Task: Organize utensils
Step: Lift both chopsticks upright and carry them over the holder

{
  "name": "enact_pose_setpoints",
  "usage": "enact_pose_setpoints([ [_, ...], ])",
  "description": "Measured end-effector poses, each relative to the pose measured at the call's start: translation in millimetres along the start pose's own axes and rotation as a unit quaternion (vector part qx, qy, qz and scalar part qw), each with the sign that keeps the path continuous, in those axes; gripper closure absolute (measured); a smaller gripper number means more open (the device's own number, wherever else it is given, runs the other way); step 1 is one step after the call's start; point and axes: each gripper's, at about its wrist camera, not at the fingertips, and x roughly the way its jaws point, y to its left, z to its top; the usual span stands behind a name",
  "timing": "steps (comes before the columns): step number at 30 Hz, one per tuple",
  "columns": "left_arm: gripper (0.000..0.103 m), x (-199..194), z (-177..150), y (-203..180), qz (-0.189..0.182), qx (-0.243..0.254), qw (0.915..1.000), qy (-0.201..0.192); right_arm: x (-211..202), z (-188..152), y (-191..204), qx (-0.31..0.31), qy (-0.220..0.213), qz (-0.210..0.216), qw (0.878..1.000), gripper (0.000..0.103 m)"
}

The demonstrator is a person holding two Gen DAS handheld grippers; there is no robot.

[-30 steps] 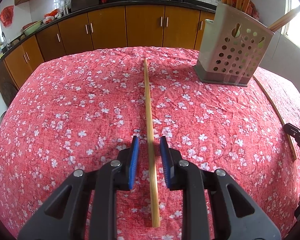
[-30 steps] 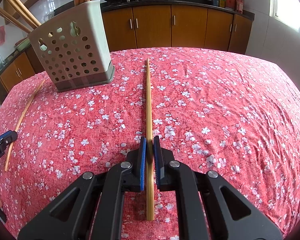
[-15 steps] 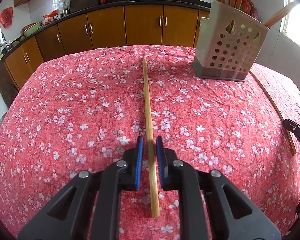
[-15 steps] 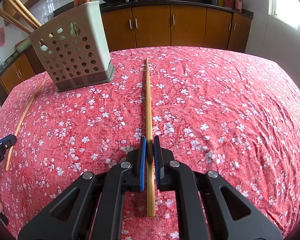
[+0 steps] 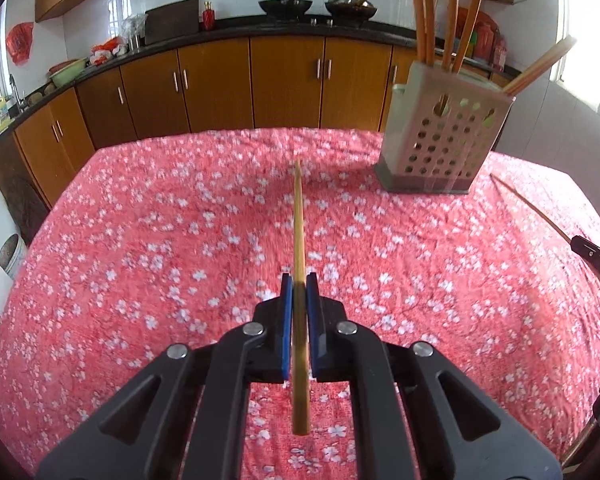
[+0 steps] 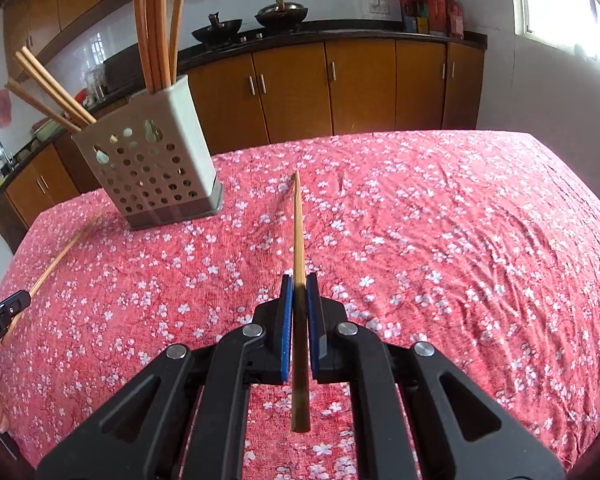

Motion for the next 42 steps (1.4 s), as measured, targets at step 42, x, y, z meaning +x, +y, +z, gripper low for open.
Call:
enact_pose_setpoints([
  [42,0.095,-145.9,124.2,-40.2,-0.122,-0.014,0.9684,-0.218,-124.9,101.0,34.3,0.021,-0.211,0.138,0.967,0.096],
])
